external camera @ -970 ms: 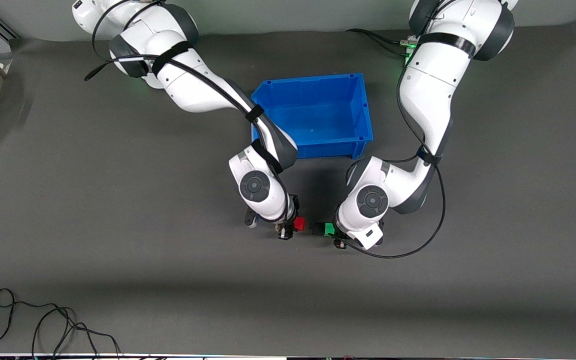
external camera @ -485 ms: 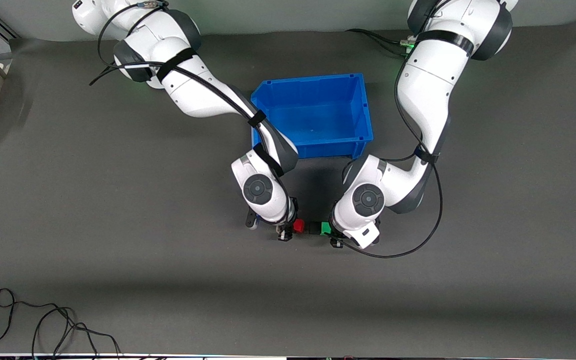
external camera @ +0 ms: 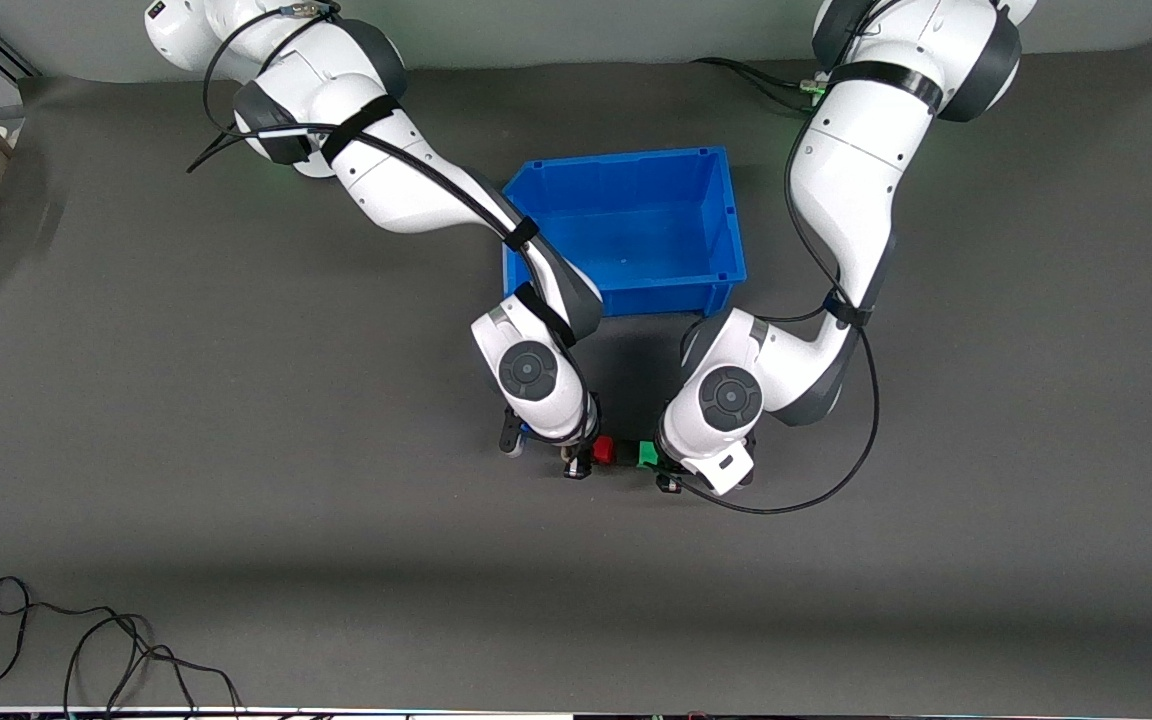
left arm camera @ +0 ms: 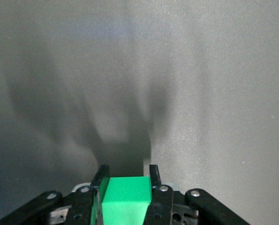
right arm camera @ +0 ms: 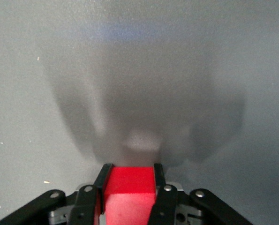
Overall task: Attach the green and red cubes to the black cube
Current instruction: 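Press the red and green cubes against opposite sides of the black cube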
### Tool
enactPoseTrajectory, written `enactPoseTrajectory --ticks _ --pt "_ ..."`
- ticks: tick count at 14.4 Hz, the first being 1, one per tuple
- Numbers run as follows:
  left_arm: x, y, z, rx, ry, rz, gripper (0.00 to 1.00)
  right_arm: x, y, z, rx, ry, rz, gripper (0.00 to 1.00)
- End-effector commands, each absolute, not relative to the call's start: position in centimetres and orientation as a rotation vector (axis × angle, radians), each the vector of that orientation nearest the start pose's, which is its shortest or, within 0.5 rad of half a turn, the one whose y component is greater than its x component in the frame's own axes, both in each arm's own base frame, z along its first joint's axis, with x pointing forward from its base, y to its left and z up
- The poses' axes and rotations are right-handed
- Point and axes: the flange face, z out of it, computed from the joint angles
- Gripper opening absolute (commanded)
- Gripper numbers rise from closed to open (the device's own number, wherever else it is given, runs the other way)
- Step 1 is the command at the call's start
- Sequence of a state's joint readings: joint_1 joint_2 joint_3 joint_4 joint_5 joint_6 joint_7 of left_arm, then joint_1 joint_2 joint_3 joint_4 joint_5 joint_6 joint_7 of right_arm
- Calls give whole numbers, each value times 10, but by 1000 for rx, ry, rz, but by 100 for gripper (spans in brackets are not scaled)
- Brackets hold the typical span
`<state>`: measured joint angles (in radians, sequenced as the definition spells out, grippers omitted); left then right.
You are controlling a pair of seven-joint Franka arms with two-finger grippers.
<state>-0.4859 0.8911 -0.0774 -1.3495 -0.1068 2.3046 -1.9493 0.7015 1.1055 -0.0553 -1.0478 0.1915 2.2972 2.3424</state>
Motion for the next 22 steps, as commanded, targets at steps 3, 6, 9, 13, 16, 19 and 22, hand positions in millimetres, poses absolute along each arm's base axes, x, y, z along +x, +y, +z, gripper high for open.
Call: enactPoseTrajectory --ticks 3,6,9,13,16,19,22 --pt "636 -396 192 -2360 -2215 186 0 614 501 155 -1875 2305 124 0" --pt "635 -395 190 -2359 -2211 183 0 613 502 155 -1877 2304 124 0" --pt "636 -394 190 -2359 -2210 179 0 612 503 155 -1880 2301 124 0" --pt "636 -394 189 -2359 -2208 178 0 612 503 155 -1894 2289 122 0" --pt "637 -392 189 -2364 -2203 177 35 616 504 157 -1845 2245 114 0" --pt "638 -391 191 -2352 -2221 182 100 616 504 157 -1846 2246 114 0" --pt "641 -388 196 -2351 -2228 178 100 615 505 156 -1849 2244 114 0"
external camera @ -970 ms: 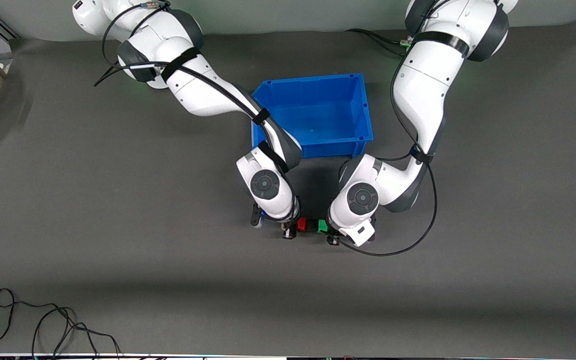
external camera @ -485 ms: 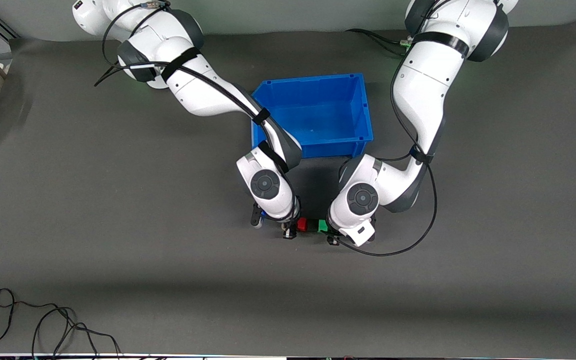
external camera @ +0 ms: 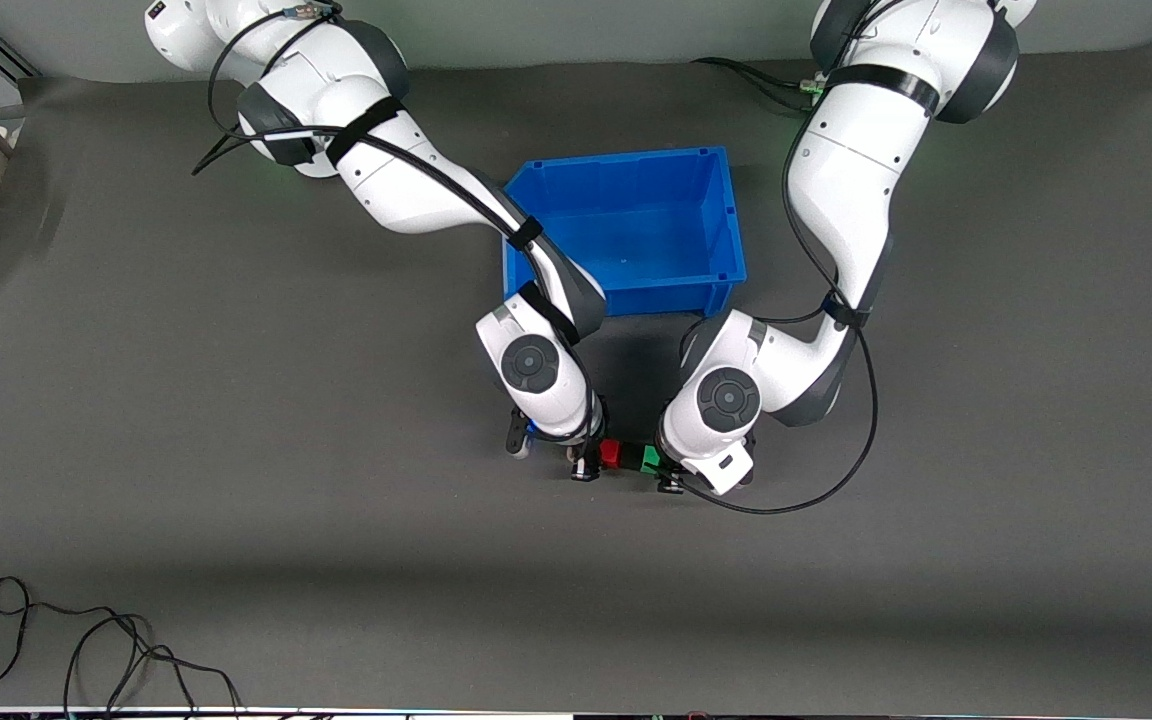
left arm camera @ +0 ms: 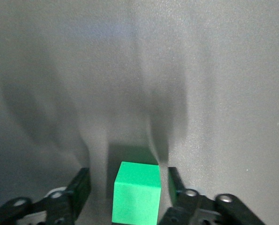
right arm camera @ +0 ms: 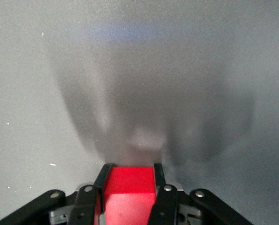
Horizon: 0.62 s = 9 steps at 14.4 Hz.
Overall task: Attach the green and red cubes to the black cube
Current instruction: 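Open the left gripper and lift away while the right gripper releases red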
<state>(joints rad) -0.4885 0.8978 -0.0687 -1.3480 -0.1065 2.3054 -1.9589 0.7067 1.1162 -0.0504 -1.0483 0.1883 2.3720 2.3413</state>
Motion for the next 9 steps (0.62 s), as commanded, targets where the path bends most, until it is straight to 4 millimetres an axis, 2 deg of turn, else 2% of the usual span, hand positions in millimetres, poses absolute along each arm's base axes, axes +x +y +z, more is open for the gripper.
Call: enactPoseTrajectory --ticks 1,2,4,5,6,8,9 --pt "643 -383 199 -2345 -2223 174 100 615 504 154 -1850 2245 114 0" --pt "650 -375 213 -2346 -2240 161 100 615 504 153 -1851 2246 114 0" --pt "672 -338 233 -2325 -2281 143 100 616 504 154 -1850 2245 113 0" --pt "673 -331 245 -2364 -2227 149 100 616 504 155 -1851 2242 113 0" --pt "676 -321 250 -2399 -2169 154 100 617 503 158 -1860 2228 110 16" --pt "675 -311 266 -2433 -2067 169 100 617 505 163 -1933 2154 98 98" --pt "676 -297 272 -2440 -2003 175 100 618 505 165 -1940 2145 99 100"
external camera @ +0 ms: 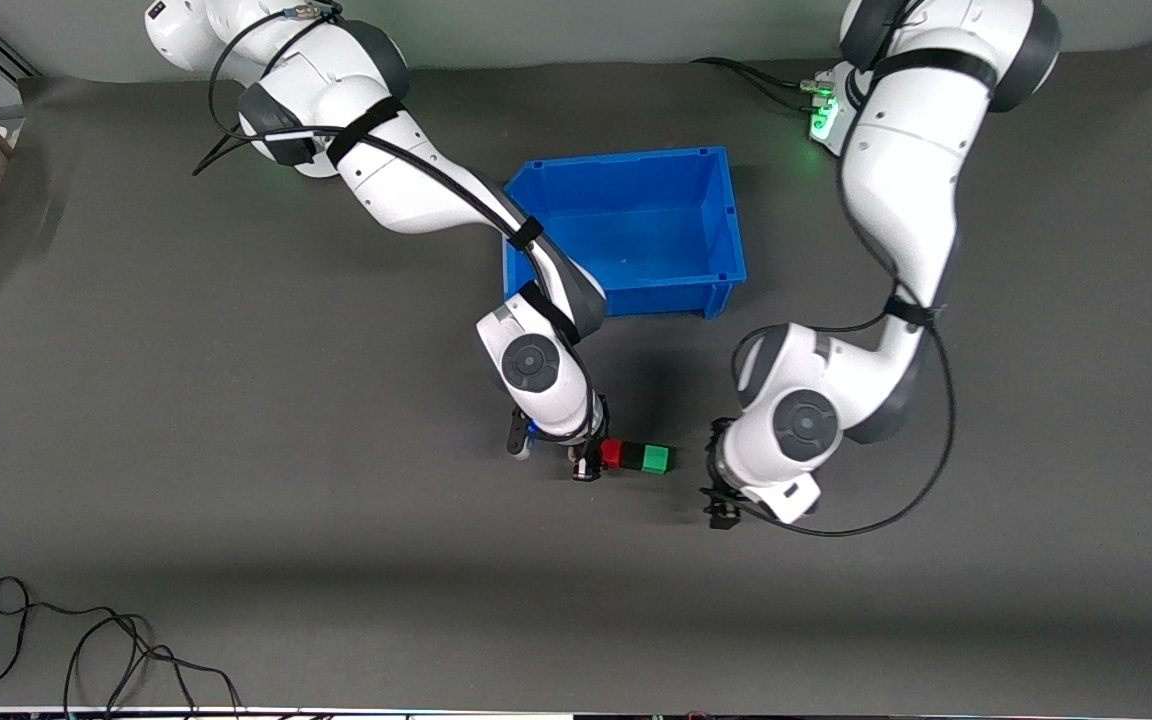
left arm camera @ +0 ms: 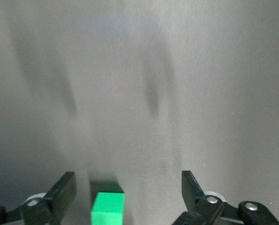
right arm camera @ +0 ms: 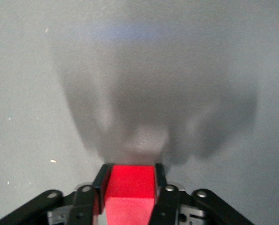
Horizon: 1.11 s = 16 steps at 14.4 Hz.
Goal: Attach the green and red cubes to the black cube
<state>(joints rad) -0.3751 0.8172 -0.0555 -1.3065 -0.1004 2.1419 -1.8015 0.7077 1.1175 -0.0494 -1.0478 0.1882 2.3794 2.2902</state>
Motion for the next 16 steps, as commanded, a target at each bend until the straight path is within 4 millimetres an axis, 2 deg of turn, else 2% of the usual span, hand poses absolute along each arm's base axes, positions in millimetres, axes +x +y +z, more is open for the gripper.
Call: enactPoseTrajectory --ticks 1,3,5,8,10,12,14,16 --pt "677 -281 282 -2473 -1913 182 100 618 506 168 -1938 2142 100 100" --pt "669 -260 312 -2587 -1638 241 100 625 504 189 -1914 2132 107 100" --pt "666 -213 356 -2659 -1462 308 100 631 501 231 -1931 2113 114 100" --pt "645 -165 401 -2771 -1232 312 100 631 485 302 -2188 1955 128 100" --pt "626 -130 431 -2864 -1072 303 100 637 457 356 -2312 1859 140 100" --pt "604 -106 454 -2944 -890 290 100 636 424 412 -2460 1731 167 100" --pt "587 -81 472 -3015 -712 275 100 632 382 470 -2601 1571 199 100" --pt "573 -64 484 -3040 -658 248 100 624 333 516 -2722 1406 232 100"
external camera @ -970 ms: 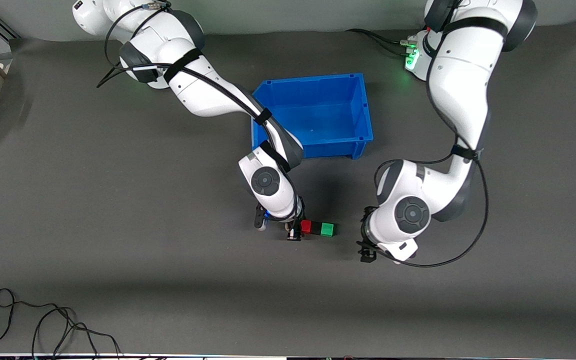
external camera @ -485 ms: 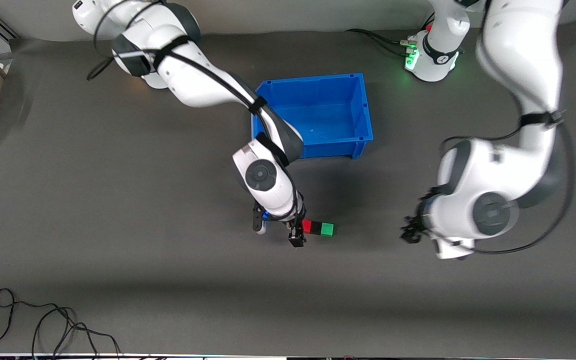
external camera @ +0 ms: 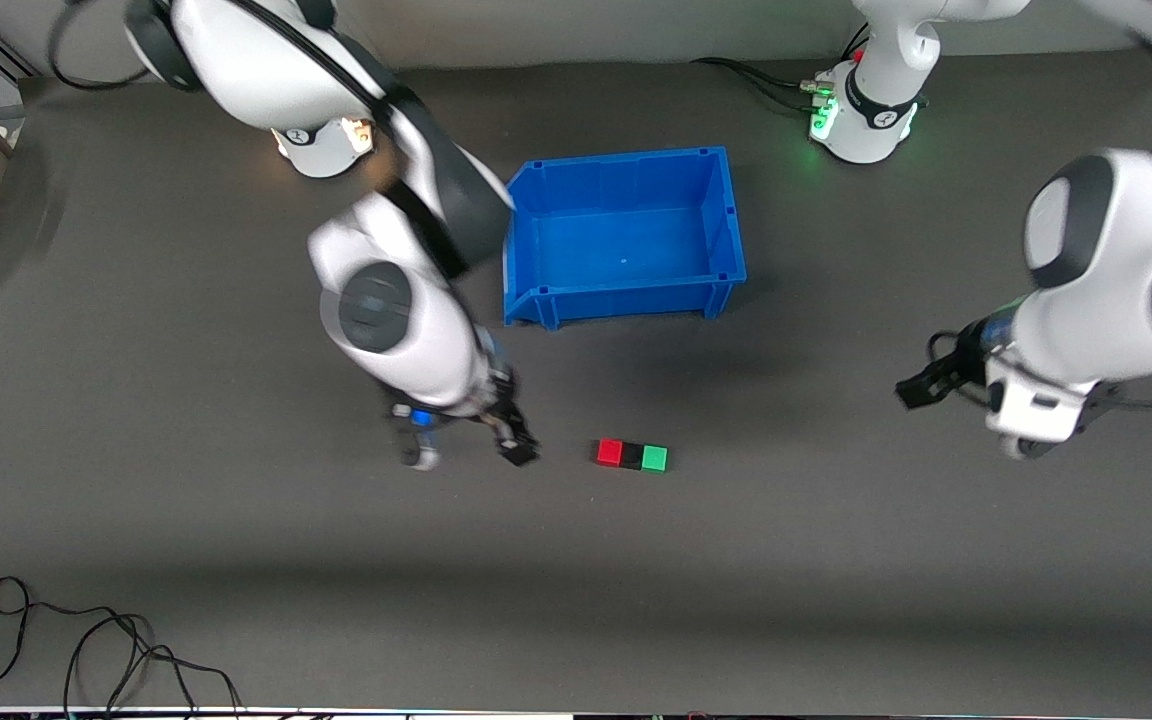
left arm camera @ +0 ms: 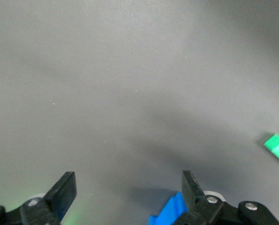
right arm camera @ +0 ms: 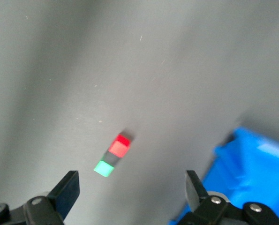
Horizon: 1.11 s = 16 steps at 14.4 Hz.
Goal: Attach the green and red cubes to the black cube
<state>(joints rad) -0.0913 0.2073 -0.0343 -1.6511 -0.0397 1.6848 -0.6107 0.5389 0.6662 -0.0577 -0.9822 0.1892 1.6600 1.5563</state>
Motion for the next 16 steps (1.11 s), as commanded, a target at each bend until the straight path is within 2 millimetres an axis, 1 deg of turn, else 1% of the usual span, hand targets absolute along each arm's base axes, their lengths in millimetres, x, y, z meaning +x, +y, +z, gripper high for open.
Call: enactPoseTrajectory --ticks 1,2,3,4,5,6,7,8,9,10,13,14,16 --pt "566 -61 492 -3049 -589 226 100 616 307 538 -2781 1320 263 100" --pt "558 -58 501 -3046 -494 213 100 606 283 556 -2838 1230 301 100" --pt "549 -49 513 -3060 -428 200 100 599 261 569 -2888 1151 335 100" --pt "543 -35 524 -3078 -334 202 100 591 241 583 -2929 1078 371 100" --pt "535 -28 538 -3097 -177 212 100 585 224 593 -2964 1015 405 100" --pt "529 -26 550 -3109 -21 211 100 583 204 600 -2989 963 424 100" --pt "529 -28 564 -3121 72 172 100 582 186 602 -3022 898 447 100" --pt "537 -30 577 -3138 100 100 100 583 172 604 -3043 828 459 100" --pt "548 -32 582 -3140 86 87 100 583 162 607 -3058 736 453 100" --pt "554 -31 583 -3128 85 95 100 584 153 611 -3064 679 442 100" --pt "555 -25 583 -3127 135 70 100 586 140 609 -3077 582 445 100" --pt "555 -24 584 -3126 162 67 100 583 131 611 -3090 560 433 100" --pt "554 -25 586 -3121 169 58 100 583 102 610 -3077 538 434 100"
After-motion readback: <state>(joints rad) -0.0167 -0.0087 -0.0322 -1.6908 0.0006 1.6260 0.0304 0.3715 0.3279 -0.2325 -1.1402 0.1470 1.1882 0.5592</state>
